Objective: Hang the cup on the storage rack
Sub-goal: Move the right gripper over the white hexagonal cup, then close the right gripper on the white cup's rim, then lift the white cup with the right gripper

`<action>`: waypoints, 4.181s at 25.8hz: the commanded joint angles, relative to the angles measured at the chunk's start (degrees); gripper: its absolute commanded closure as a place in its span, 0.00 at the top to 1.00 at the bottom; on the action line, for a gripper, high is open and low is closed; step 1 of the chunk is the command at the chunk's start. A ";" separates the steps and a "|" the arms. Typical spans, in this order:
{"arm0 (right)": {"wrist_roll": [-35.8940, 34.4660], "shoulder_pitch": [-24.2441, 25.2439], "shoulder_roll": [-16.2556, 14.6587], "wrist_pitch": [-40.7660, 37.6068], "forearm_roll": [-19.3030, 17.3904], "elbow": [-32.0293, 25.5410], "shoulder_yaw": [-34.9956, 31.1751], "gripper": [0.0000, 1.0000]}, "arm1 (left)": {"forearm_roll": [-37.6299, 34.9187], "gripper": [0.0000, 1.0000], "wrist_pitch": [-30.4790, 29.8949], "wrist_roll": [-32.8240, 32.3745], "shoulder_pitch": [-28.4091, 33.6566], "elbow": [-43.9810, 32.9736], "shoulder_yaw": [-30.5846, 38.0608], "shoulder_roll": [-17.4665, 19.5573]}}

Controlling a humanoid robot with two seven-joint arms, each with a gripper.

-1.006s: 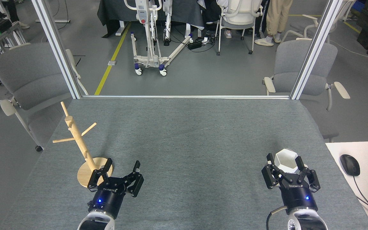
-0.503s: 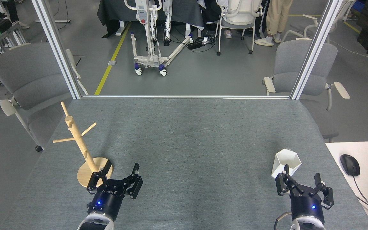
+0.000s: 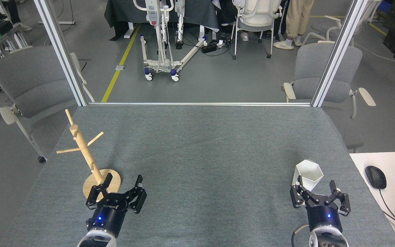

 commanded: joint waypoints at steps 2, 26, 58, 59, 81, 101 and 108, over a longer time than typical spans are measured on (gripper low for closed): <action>-2.39 -0.31 -1.70 -2.90 0.14 1.19 0.29 1.00 | 0.01 1.00 0.05 0.21 0.00 0.01 0.13 -0.12; -8.28 -6.99 -8.02 -10.55 1.63 17.19 5.21 1.00 | 0.01 0.99 0.31 0.83 -0.35 0.62 -0.05 -1.17; -8.28 -12.35 -8.02 -10.37 1.63 23.43 5.39 1.00 | -0.17 0.99 0.31 0.92 -2.02 2.38 -0.13 -1.17; -8.28 -12.44 -7.94 -10.37 1.63 23.52 5.30 1.00 | -0.17 1.00 0.22 0.92 -2.19 2.64 -0.13 -1.17; -8.01 -16.22 -7.50 -10.29 1.63 28.70 5.39 1.00 | -0.17 0.99 0.22 0.92 -2.99 4.31 -0.13 -1.00; -8.01 -15.87 -7.41 -10.20 1.46 28.18 5.39 1.00 | -0.17 0.99 0.05 0.92 -4.22 6.42 -0.05 -0.56; -8.10 -15.69 -7.58 -10.11 0.93 27.21 4.86 1.00 | -0.17 1.00 -0.13 0.92 -4.39 6.42 -0.05 -0.56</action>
